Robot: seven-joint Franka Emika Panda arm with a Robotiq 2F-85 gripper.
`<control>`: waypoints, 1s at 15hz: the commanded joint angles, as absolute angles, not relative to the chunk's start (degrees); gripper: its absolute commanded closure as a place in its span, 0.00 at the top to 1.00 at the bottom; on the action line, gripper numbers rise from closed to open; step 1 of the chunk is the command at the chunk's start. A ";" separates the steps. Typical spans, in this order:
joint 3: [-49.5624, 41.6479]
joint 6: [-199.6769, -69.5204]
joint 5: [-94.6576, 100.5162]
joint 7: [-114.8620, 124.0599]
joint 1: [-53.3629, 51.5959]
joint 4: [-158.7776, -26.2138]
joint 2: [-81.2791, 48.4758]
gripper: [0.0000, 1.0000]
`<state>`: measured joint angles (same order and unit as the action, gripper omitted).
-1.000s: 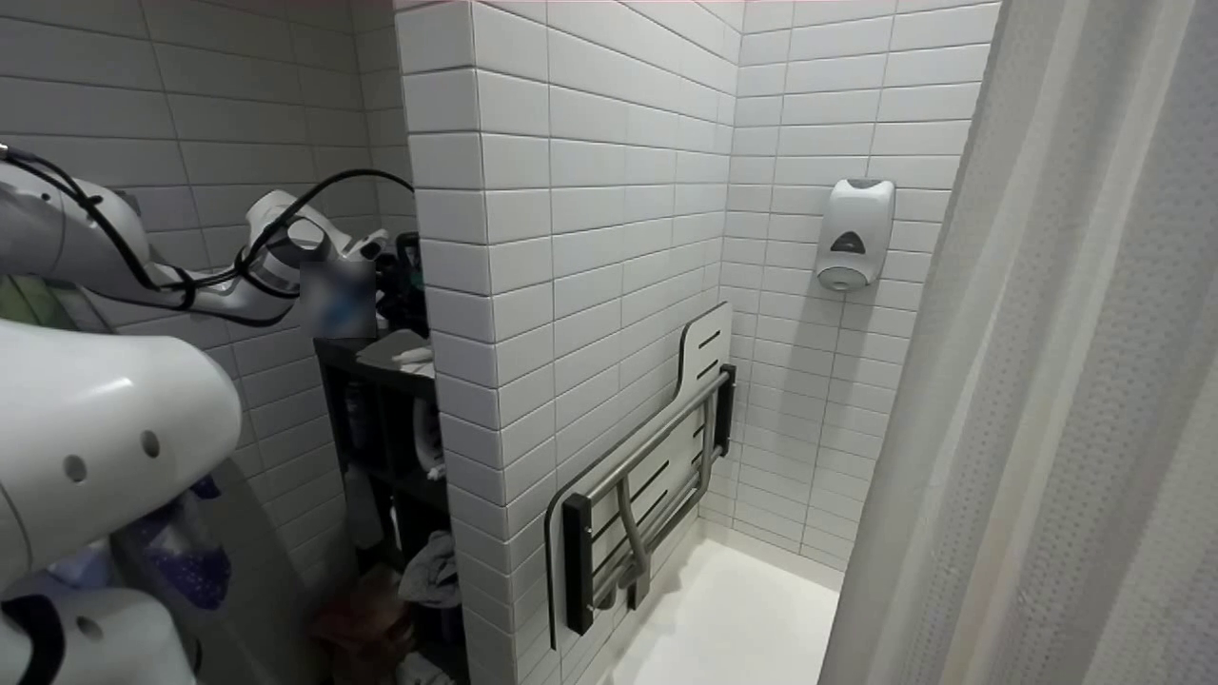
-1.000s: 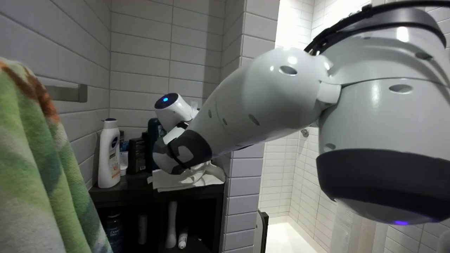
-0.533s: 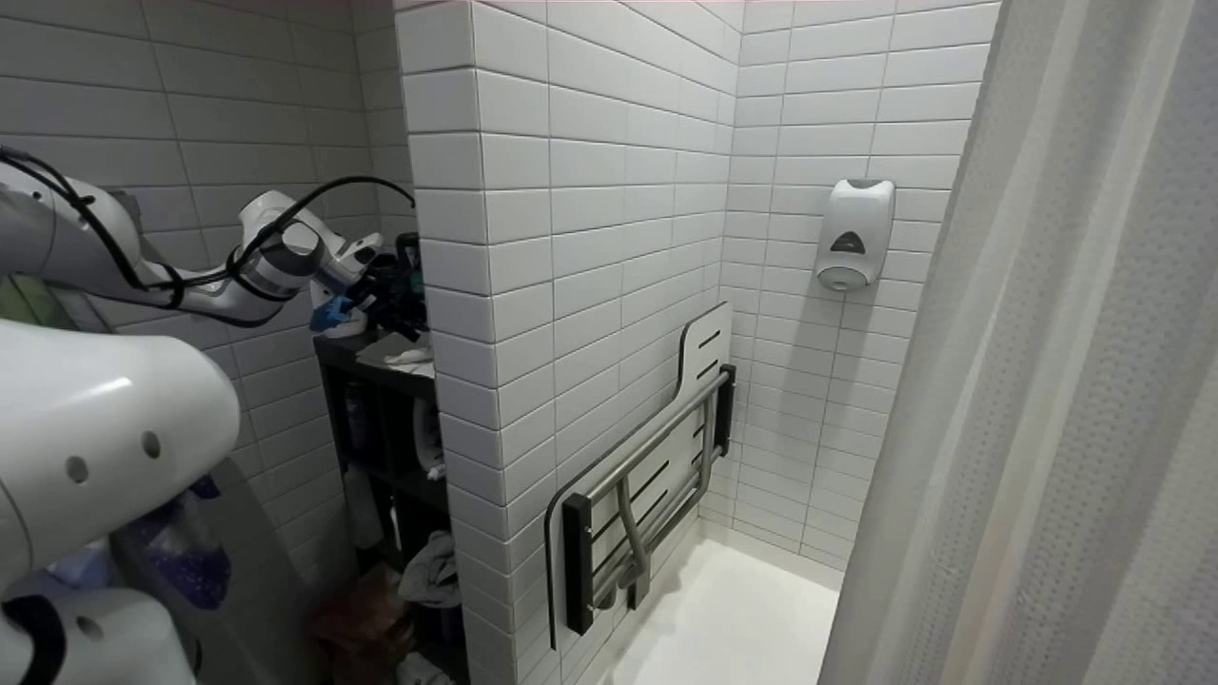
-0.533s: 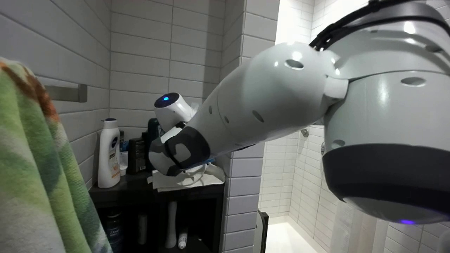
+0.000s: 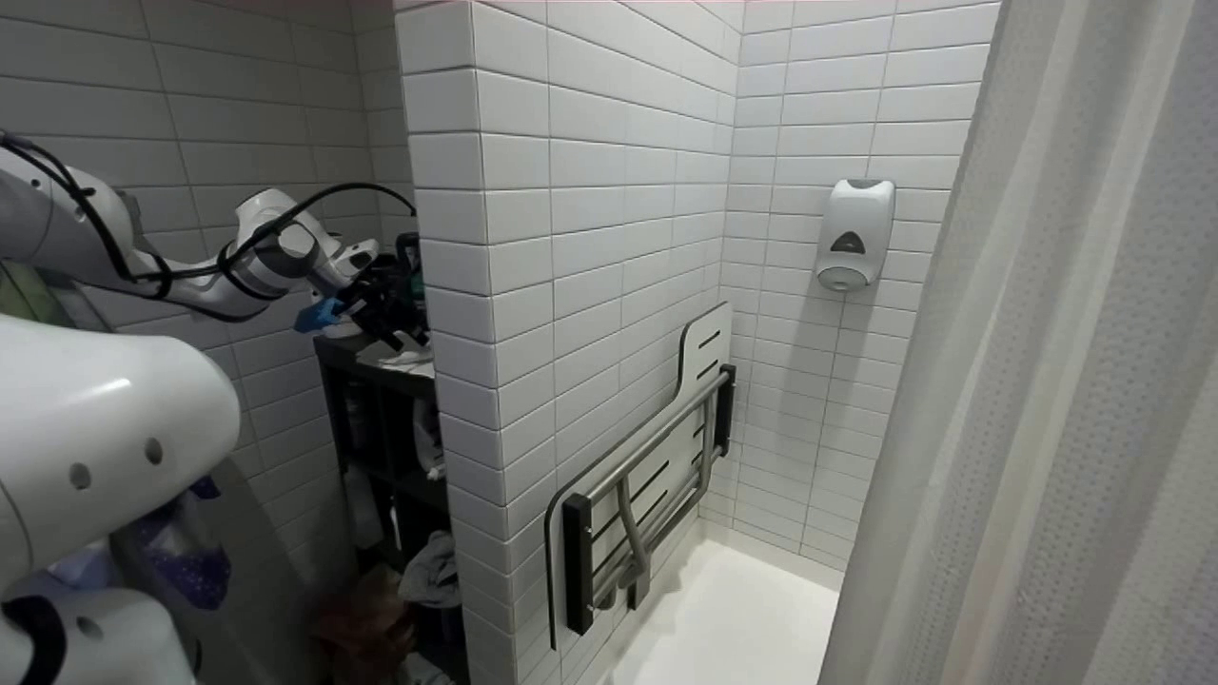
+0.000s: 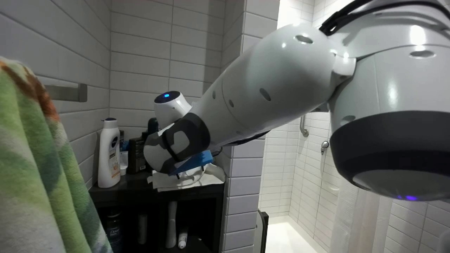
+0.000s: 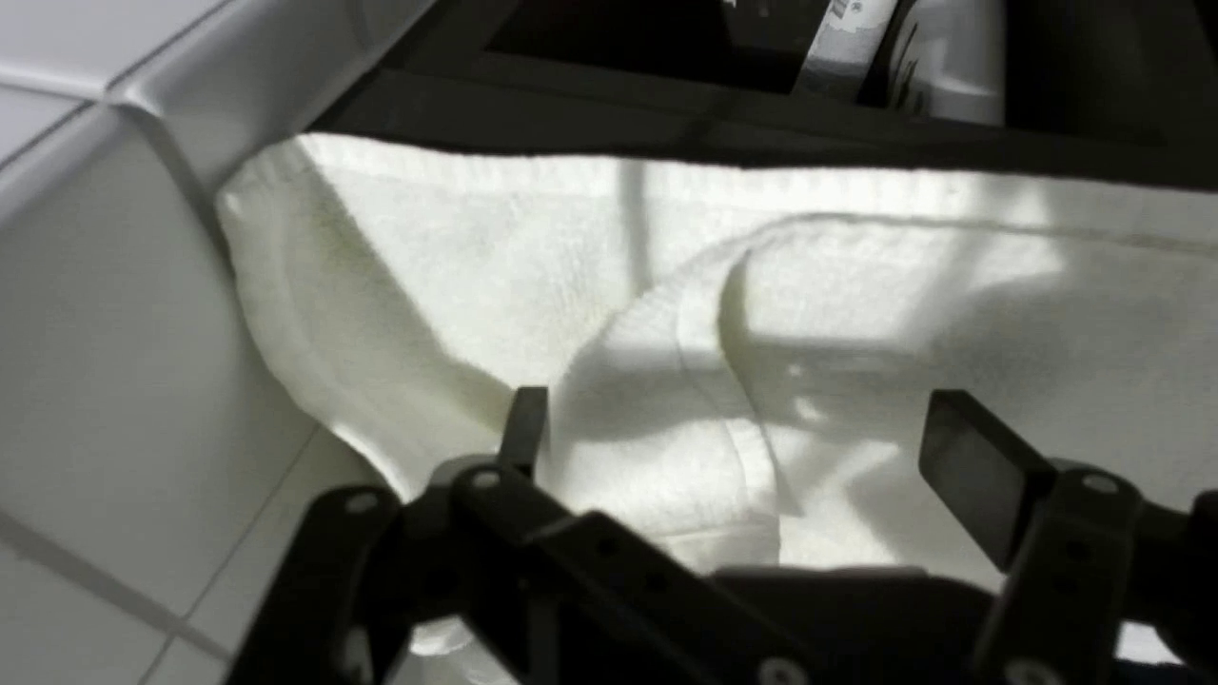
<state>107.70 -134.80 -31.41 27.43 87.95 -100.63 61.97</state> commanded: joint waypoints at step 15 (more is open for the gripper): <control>114.66 -134.50 -47.31 18.45 92.23 -99.67 53.20 1.00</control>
